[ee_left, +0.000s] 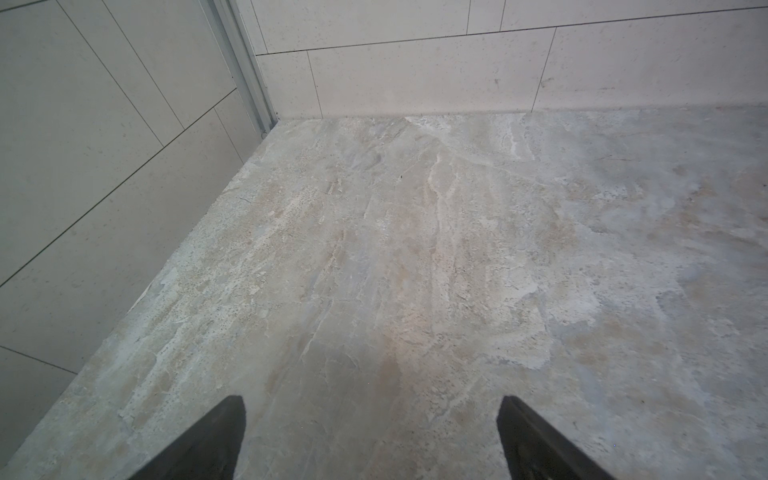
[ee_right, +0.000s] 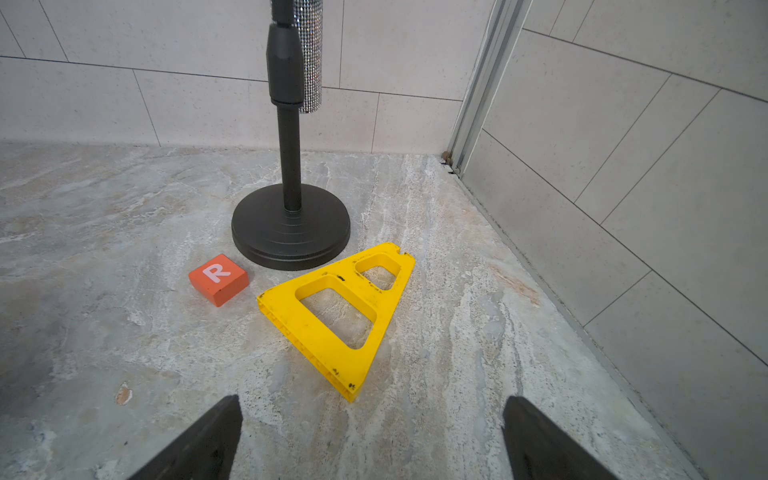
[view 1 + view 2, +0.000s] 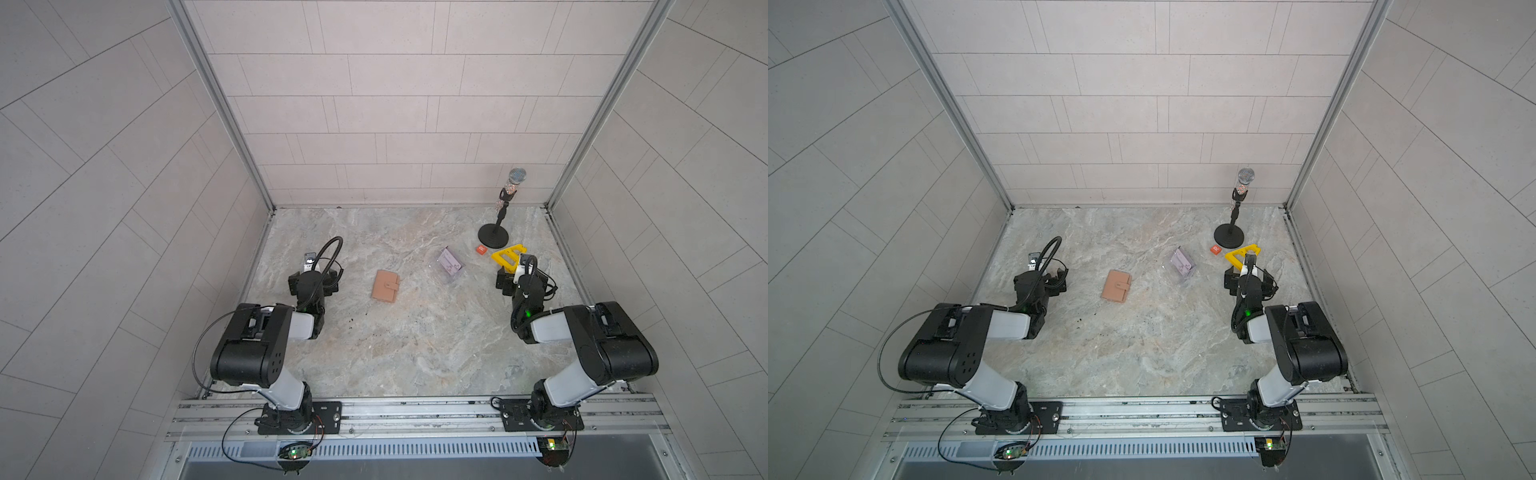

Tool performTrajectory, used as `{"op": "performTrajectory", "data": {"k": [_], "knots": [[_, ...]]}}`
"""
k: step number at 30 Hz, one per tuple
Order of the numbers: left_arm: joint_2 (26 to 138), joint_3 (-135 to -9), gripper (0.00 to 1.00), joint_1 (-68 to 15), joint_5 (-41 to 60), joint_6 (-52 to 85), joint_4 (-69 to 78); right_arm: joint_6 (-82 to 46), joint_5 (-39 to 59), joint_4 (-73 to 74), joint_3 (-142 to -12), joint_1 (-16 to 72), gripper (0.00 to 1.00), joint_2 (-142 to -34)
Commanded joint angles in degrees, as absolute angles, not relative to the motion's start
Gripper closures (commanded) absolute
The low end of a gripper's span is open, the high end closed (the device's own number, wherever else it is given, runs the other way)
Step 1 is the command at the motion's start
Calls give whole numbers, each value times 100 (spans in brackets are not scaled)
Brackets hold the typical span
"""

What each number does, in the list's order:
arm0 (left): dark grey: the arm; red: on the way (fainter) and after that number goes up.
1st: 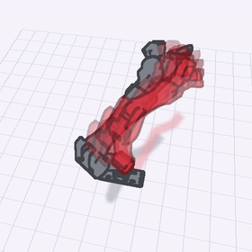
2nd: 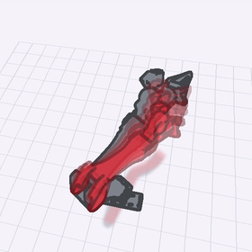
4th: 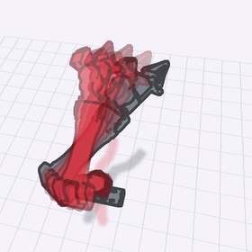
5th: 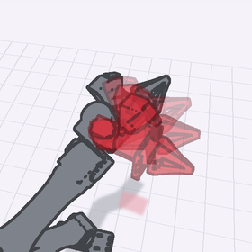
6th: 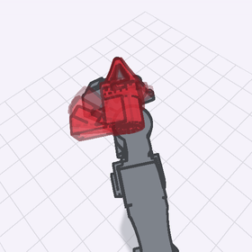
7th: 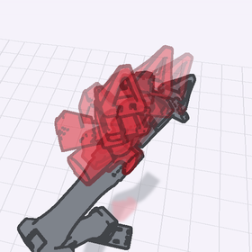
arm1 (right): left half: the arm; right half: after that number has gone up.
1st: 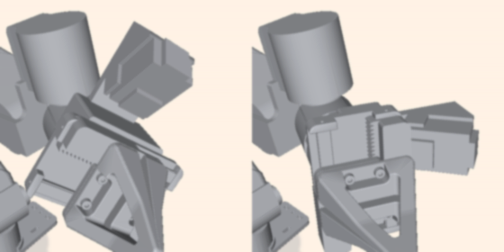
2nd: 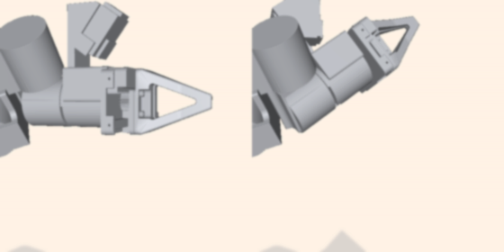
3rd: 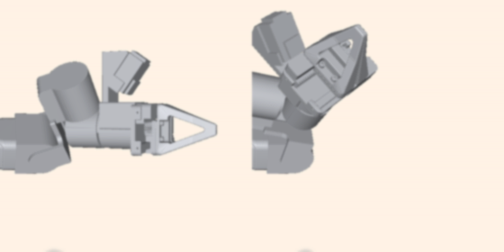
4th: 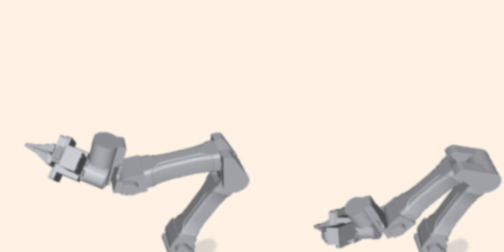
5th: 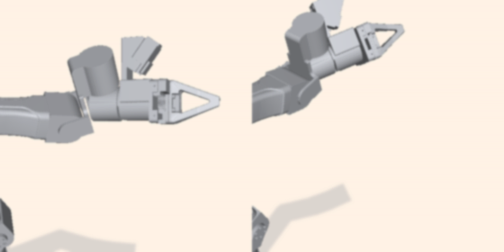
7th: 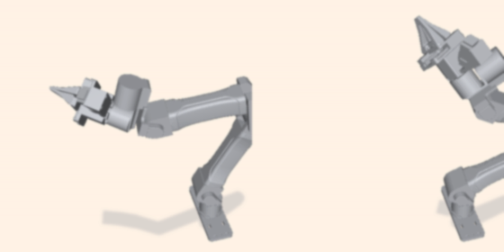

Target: Put the credit cards into the card holder

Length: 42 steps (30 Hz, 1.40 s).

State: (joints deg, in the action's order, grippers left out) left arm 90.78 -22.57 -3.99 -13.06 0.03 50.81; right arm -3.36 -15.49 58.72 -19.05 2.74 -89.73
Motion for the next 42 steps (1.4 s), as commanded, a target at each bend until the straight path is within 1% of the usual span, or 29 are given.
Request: {"op": "performTrajectory", "data": {"k": [1, 7, 9, 11, 13, 16, 18, 20, 24, 26, 30, 32, 35, 37, 38, 42], "knots": [[9093, -2301, 0, -370, -1314, 35, 5262, -274, -1626, 5895, -1946, 299, 0, -9035], [9074, -2277, 0, -373, -1324, 26, 5282, -271, -1643, 5957, -1903, 299, 0, -9018], [9027, -2223, 0, -369, -1541, 95, 5367, -262, -1672, 6006, -1819, 316, 0, -8866], [8664, -2145, 0, -369, -2099, 329, 5234, -286, -1883, 5493, -1889, 342, 0, -8459], [8158, -2215, 0, -369, -2510, 475, 4633, -275, -2124, 4997, -2000, 424, 0, -8116], [7579, -2272, 0, -371, -2681, 580, 4021, -226, -2496, 4529, -2111, 569, 0, -7700], [7217, -2360, 0, -369, -2707, 923, 3438, -626, -2855, 3481, -2458, 614, 0, -7330], [6918, -2533, 0, -386, -2388, 1065, 2837, -1087, -2828, 2088, -2930, 621, 0, -6956], [6634, -3111, 0, -422, -1843, 2006, 1242, -1559, -2213, 1031, -3262, 631, 0, -6539], [6609, -3268, 0, -438, -1202, 2485, 666, -1709, -1781, 613, -3412, 672, 0, -6338], [6783, -3355, 2, -507, 387, 2959, 262, -1701, -810, -272, -3889, 881, 0, -6123], [6963, -3349, 5, -585, 1103, 3081, 249, -1594, -274, -668, -4101, 1064, 0, -6091], [7317, -3368, 13, -681, 2019, 3215, 377, -1327, 289, -1148, -4383, 1561, 1, -6142], [7546, -3463, 19, -748, 2436, 3176, 365, -1178, 393, -1341, -4487, 2028, 1, -6232], [7644, -3511, 21, -785, 2522, 3159, 339, -1140, 395, -1378, -4517, 2285, 1, -6287], [7983, -3632, 23, -938, 2690, 3066, 410, -1195, 369, -1191, -4597, 3098, 3, -6731]]}}
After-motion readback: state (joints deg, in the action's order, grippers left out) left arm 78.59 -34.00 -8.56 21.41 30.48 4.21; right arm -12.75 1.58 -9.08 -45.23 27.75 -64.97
